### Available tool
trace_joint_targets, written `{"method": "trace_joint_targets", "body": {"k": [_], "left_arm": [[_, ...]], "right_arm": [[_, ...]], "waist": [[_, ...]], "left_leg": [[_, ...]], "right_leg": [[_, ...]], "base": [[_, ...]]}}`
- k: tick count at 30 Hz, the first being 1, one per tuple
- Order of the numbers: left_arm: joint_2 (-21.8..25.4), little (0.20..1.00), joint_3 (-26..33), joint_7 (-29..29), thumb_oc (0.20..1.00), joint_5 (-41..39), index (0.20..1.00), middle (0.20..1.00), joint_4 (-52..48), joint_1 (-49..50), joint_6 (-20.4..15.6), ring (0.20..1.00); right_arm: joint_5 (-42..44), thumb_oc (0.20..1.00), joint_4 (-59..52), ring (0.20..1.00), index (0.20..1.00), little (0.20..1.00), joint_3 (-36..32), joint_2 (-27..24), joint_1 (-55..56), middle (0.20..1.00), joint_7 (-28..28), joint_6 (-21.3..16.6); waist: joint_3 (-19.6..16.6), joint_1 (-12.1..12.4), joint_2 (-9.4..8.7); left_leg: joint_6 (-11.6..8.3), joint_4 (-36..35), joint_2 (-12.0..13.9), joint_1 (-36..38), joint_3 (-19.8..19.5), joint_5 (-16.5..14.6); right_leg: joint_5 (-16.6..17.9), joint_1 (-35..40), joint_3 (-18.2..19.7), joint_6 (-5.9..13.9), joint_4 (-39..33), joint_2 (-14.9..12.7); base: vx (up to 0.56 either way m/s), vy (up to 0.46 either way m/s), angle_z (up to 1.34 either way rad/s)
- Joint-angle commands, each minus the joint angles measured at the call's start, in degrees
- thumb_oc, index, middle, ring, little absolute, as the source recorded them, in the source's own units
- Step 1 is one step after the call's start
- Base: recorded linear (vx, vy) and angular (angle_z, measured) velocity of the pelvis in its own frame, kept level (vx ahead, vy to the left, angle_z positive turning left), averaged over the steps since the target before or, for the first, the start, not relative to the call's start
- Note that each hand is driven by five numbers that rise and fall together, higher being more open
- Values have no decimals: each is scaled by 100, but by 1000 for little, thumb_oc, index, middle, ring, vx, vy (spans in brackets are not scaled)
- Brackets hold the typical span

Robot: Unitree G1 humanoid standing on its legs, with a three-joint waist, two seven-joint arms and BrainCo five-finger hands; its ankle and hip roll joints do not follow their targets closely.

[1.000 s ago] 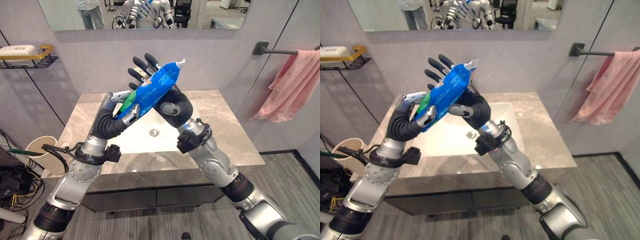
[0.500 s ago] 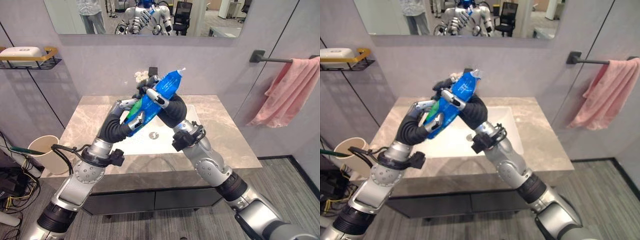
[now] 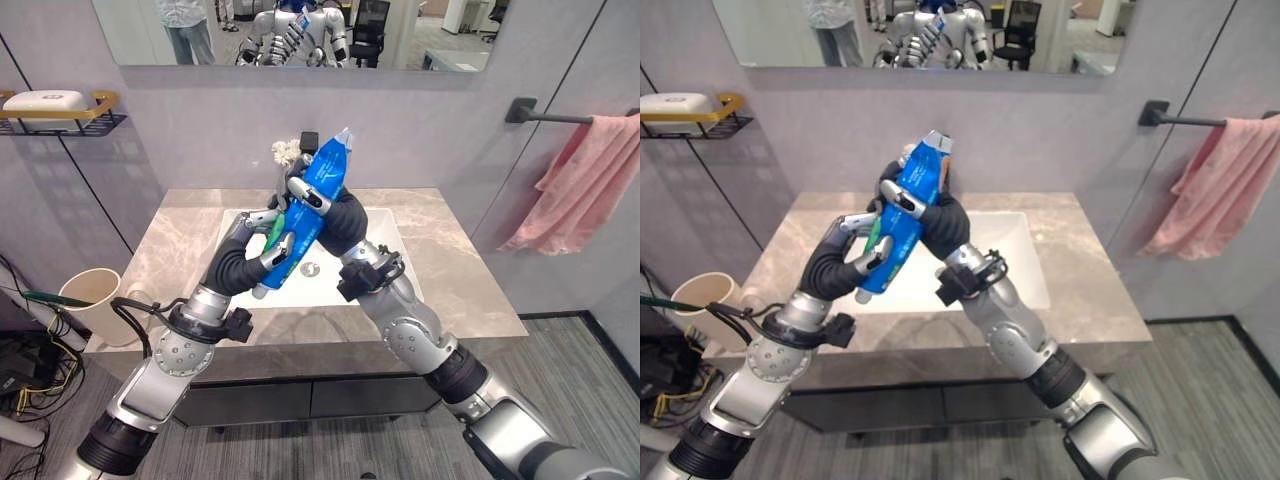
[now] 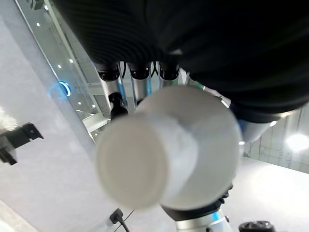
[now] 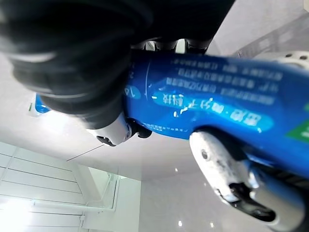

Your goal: Put brush and paste in cup on sink, flatten towel.

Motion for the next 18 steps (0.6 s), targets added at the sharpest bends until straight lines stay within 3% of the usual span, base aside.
{"method": "trace_joint_targets", "body": {"k": [1,5,6,7,18], "left_arm": [[132,200,166,123,200,-281,200,200,9,25,-84,200],[89,200,181,212,200,-258,200,200,45,150,-43,200],[71,420,180,236,420,-234,420,420,58,187,-23,420],[43,1000,203,272,1000,-216,1000,1000,62,249,-12,1000],[204,1000,344,-4,1000,-816,1000,1000,89,1136,116,1000]], "right_arm": [[-50,200,-306,200,200,200,-671,206,-284,200,-148,-604],[-93,200,-224,200,200,200,-740,334,-281,200,-358,-690],[-100,200,-197,200,200,200,-748,361,-287,200,-405,-712],[-120,200,-181,200,200,200,-767,383,-296,200,-460,-733],[-648,200,-84,200,200,200,-1181,94,-899,200,-1061,-892]], "waist": [[-117,132,-246],[-98,182,-256],[-86,201,-258],[-77,224,-264],[86,640,-374]], "left_leg": [[-57,41,-17,-32,-271,-178],[-44,46,-22,-48,-300,-186],[-40,46,-24,-50,-316,-186],[-39,48,-26,-56,-333,-186],[-64,41,-46,-400,-809,-61]], "right_leg": [[334,-274,-66,374,4,-421],[322,-260,-96,366,4,-442],[317,-254,-103,361,4,-442],[311,-247,-113,358,4,-444],[253,-227,-553,298,4,-501]], "base": [[0,0,0],[0,0,0],[0,0,0],[0,0,0],[-3,-12,21]]}}
